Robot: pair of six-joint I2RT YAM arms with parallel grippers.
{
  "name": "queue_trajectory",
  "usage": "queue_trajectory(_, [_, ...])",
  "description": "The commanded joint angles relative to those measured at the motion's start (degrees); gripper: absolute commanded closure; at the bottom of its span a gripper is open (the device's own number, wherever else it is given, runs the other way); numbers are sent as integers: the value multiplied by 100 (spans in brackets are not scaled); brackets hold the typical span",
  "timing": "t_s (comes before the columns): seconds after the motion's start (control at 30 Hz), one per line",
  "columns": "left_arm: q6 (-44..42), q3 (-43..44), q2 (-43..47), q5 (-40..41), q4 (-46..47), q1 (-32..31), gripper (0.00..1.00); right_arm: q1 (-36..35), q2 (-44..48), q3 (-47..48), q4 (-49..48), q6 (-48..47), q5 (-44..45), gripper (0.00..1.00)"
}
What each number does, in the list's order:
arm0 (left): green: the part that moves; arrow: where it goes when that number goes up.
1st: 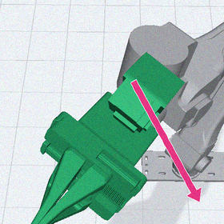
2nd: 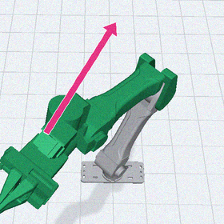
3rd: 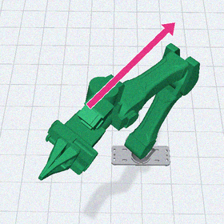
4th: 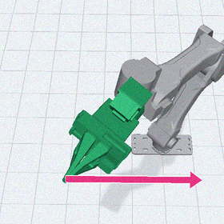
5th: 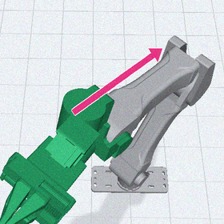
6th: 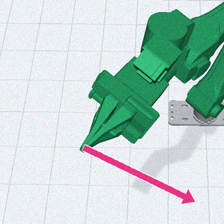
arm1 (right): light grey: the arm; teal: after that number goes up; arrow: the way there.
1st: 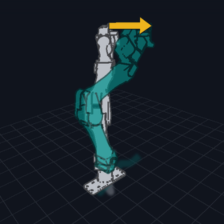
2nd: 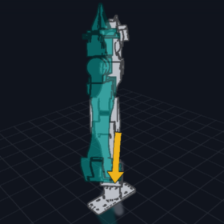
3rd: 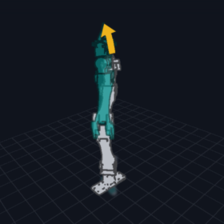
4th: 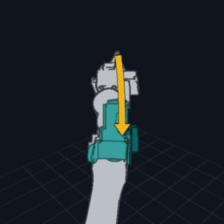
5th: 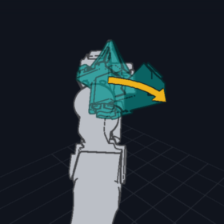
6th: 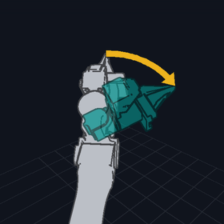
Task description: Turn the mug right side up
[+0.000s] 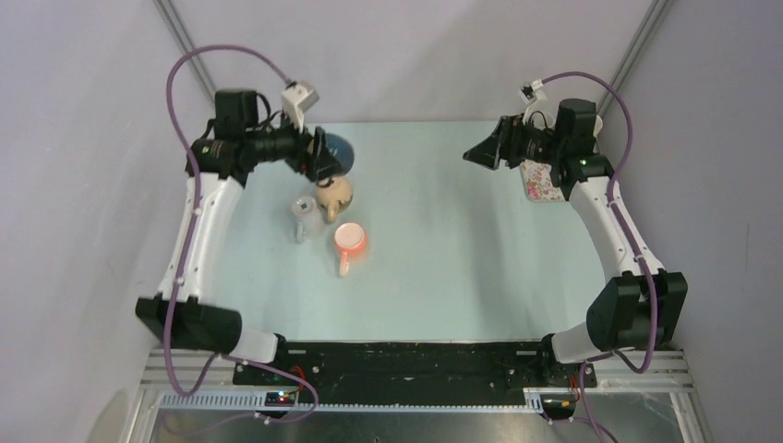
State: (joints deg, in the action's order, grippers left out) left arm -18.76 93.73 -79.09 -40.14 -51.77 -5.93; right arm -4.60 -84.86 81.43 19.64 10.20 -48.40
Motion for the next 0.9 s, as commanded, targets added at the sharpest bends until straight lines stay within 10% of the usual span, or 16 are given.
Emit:
queue_trajectory(0.0, [2144,803,-859,-1610,1253,-303,100,-112,233,-692,-2606,1658,-1236,15])
queue_trajectory(0.23, [6694,-1169,-994,-905,7411,-551,100,-449,73,-1594,-4888,3259,-1225,15])
queue_trajectory(0.43, [9481,-2166,-1568,-485,10794,-873,100,-842,-497,-2058,-6754,5010,-755,16])
queue_trajectory(0.87, [10012,-3077,-1781,-94,12492,-1157,100,-1630,-1388,-2148,-8615,6643,-295,23])
